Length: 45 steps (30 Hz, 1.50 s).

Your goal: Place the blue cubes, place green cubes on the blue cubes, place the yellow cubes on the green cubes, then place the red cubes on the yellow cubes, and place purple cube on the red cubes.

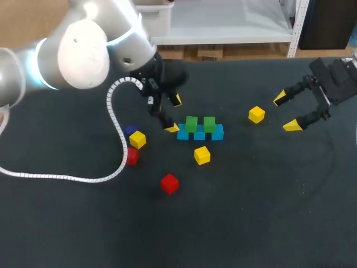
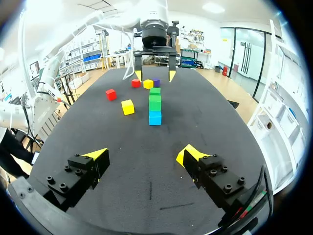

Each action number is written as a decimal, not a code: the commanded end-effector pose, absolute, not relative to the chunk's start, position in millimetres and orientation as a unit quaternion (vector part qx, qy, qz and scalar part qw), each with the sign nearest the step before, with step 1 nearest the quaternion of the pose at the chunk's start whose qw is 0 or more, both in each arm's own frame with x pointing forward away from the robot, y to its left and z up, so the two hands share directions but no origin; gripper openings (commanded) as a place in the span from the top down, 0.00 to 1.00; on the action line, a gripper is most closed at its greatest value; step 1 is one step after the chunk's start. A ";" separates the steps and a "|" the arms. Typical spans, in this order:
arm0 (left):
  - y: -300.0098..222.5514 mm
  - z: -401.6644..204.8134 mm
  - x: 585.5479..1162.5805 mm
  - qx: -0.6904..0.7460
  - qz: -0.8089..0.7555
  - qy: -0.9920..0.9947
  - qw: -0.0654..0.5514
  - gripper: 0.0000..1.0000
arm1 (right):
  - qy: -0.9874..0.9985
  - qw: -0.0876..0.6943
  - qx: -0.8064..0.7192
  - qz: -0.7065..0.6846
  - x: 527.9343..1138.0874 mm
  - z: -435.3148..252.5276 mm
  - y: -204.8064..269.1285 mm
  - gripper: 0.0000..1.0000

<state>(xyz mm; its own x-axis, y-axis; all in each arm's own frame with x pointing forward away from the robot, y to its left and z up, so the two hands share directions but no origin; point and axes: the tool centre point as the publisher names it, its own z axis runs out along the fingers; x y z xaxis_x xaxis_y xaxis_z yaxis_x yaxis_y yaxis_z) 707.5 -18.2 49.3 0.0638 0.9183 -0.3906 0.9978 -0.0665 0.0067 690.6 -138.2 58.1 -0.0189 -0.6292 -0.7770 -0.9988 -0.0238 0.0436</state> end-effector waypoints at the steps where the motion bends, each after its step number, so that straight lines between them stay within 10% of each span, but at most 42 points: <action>1: 3.2 58.7 691.8 0.714 -0.134 0.671 0.151 0.00 | 0.637 0.287 -0.639 0.322 690.8 57.7 -138.1 0.00; 45: 132.1 71.6 648.3 0.722 -0.164 0.641 0.203 0.00 | 0.637 0.287 -0.639 0.322 690.8 57.7 -138.1 0.00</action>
<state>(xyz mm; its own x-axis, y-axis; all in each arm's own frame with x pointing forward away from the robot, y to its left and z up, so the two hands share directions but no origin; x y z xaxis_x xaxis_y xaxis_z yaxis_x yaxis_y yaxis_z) 656.3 124.3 70.6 0.1209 0.8690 -0.4798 0.9926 -0.1028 0.0640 690.6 -138.2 58.1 -0.0189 -0.6293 -0.7770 -0.9988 -0.0238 0.0436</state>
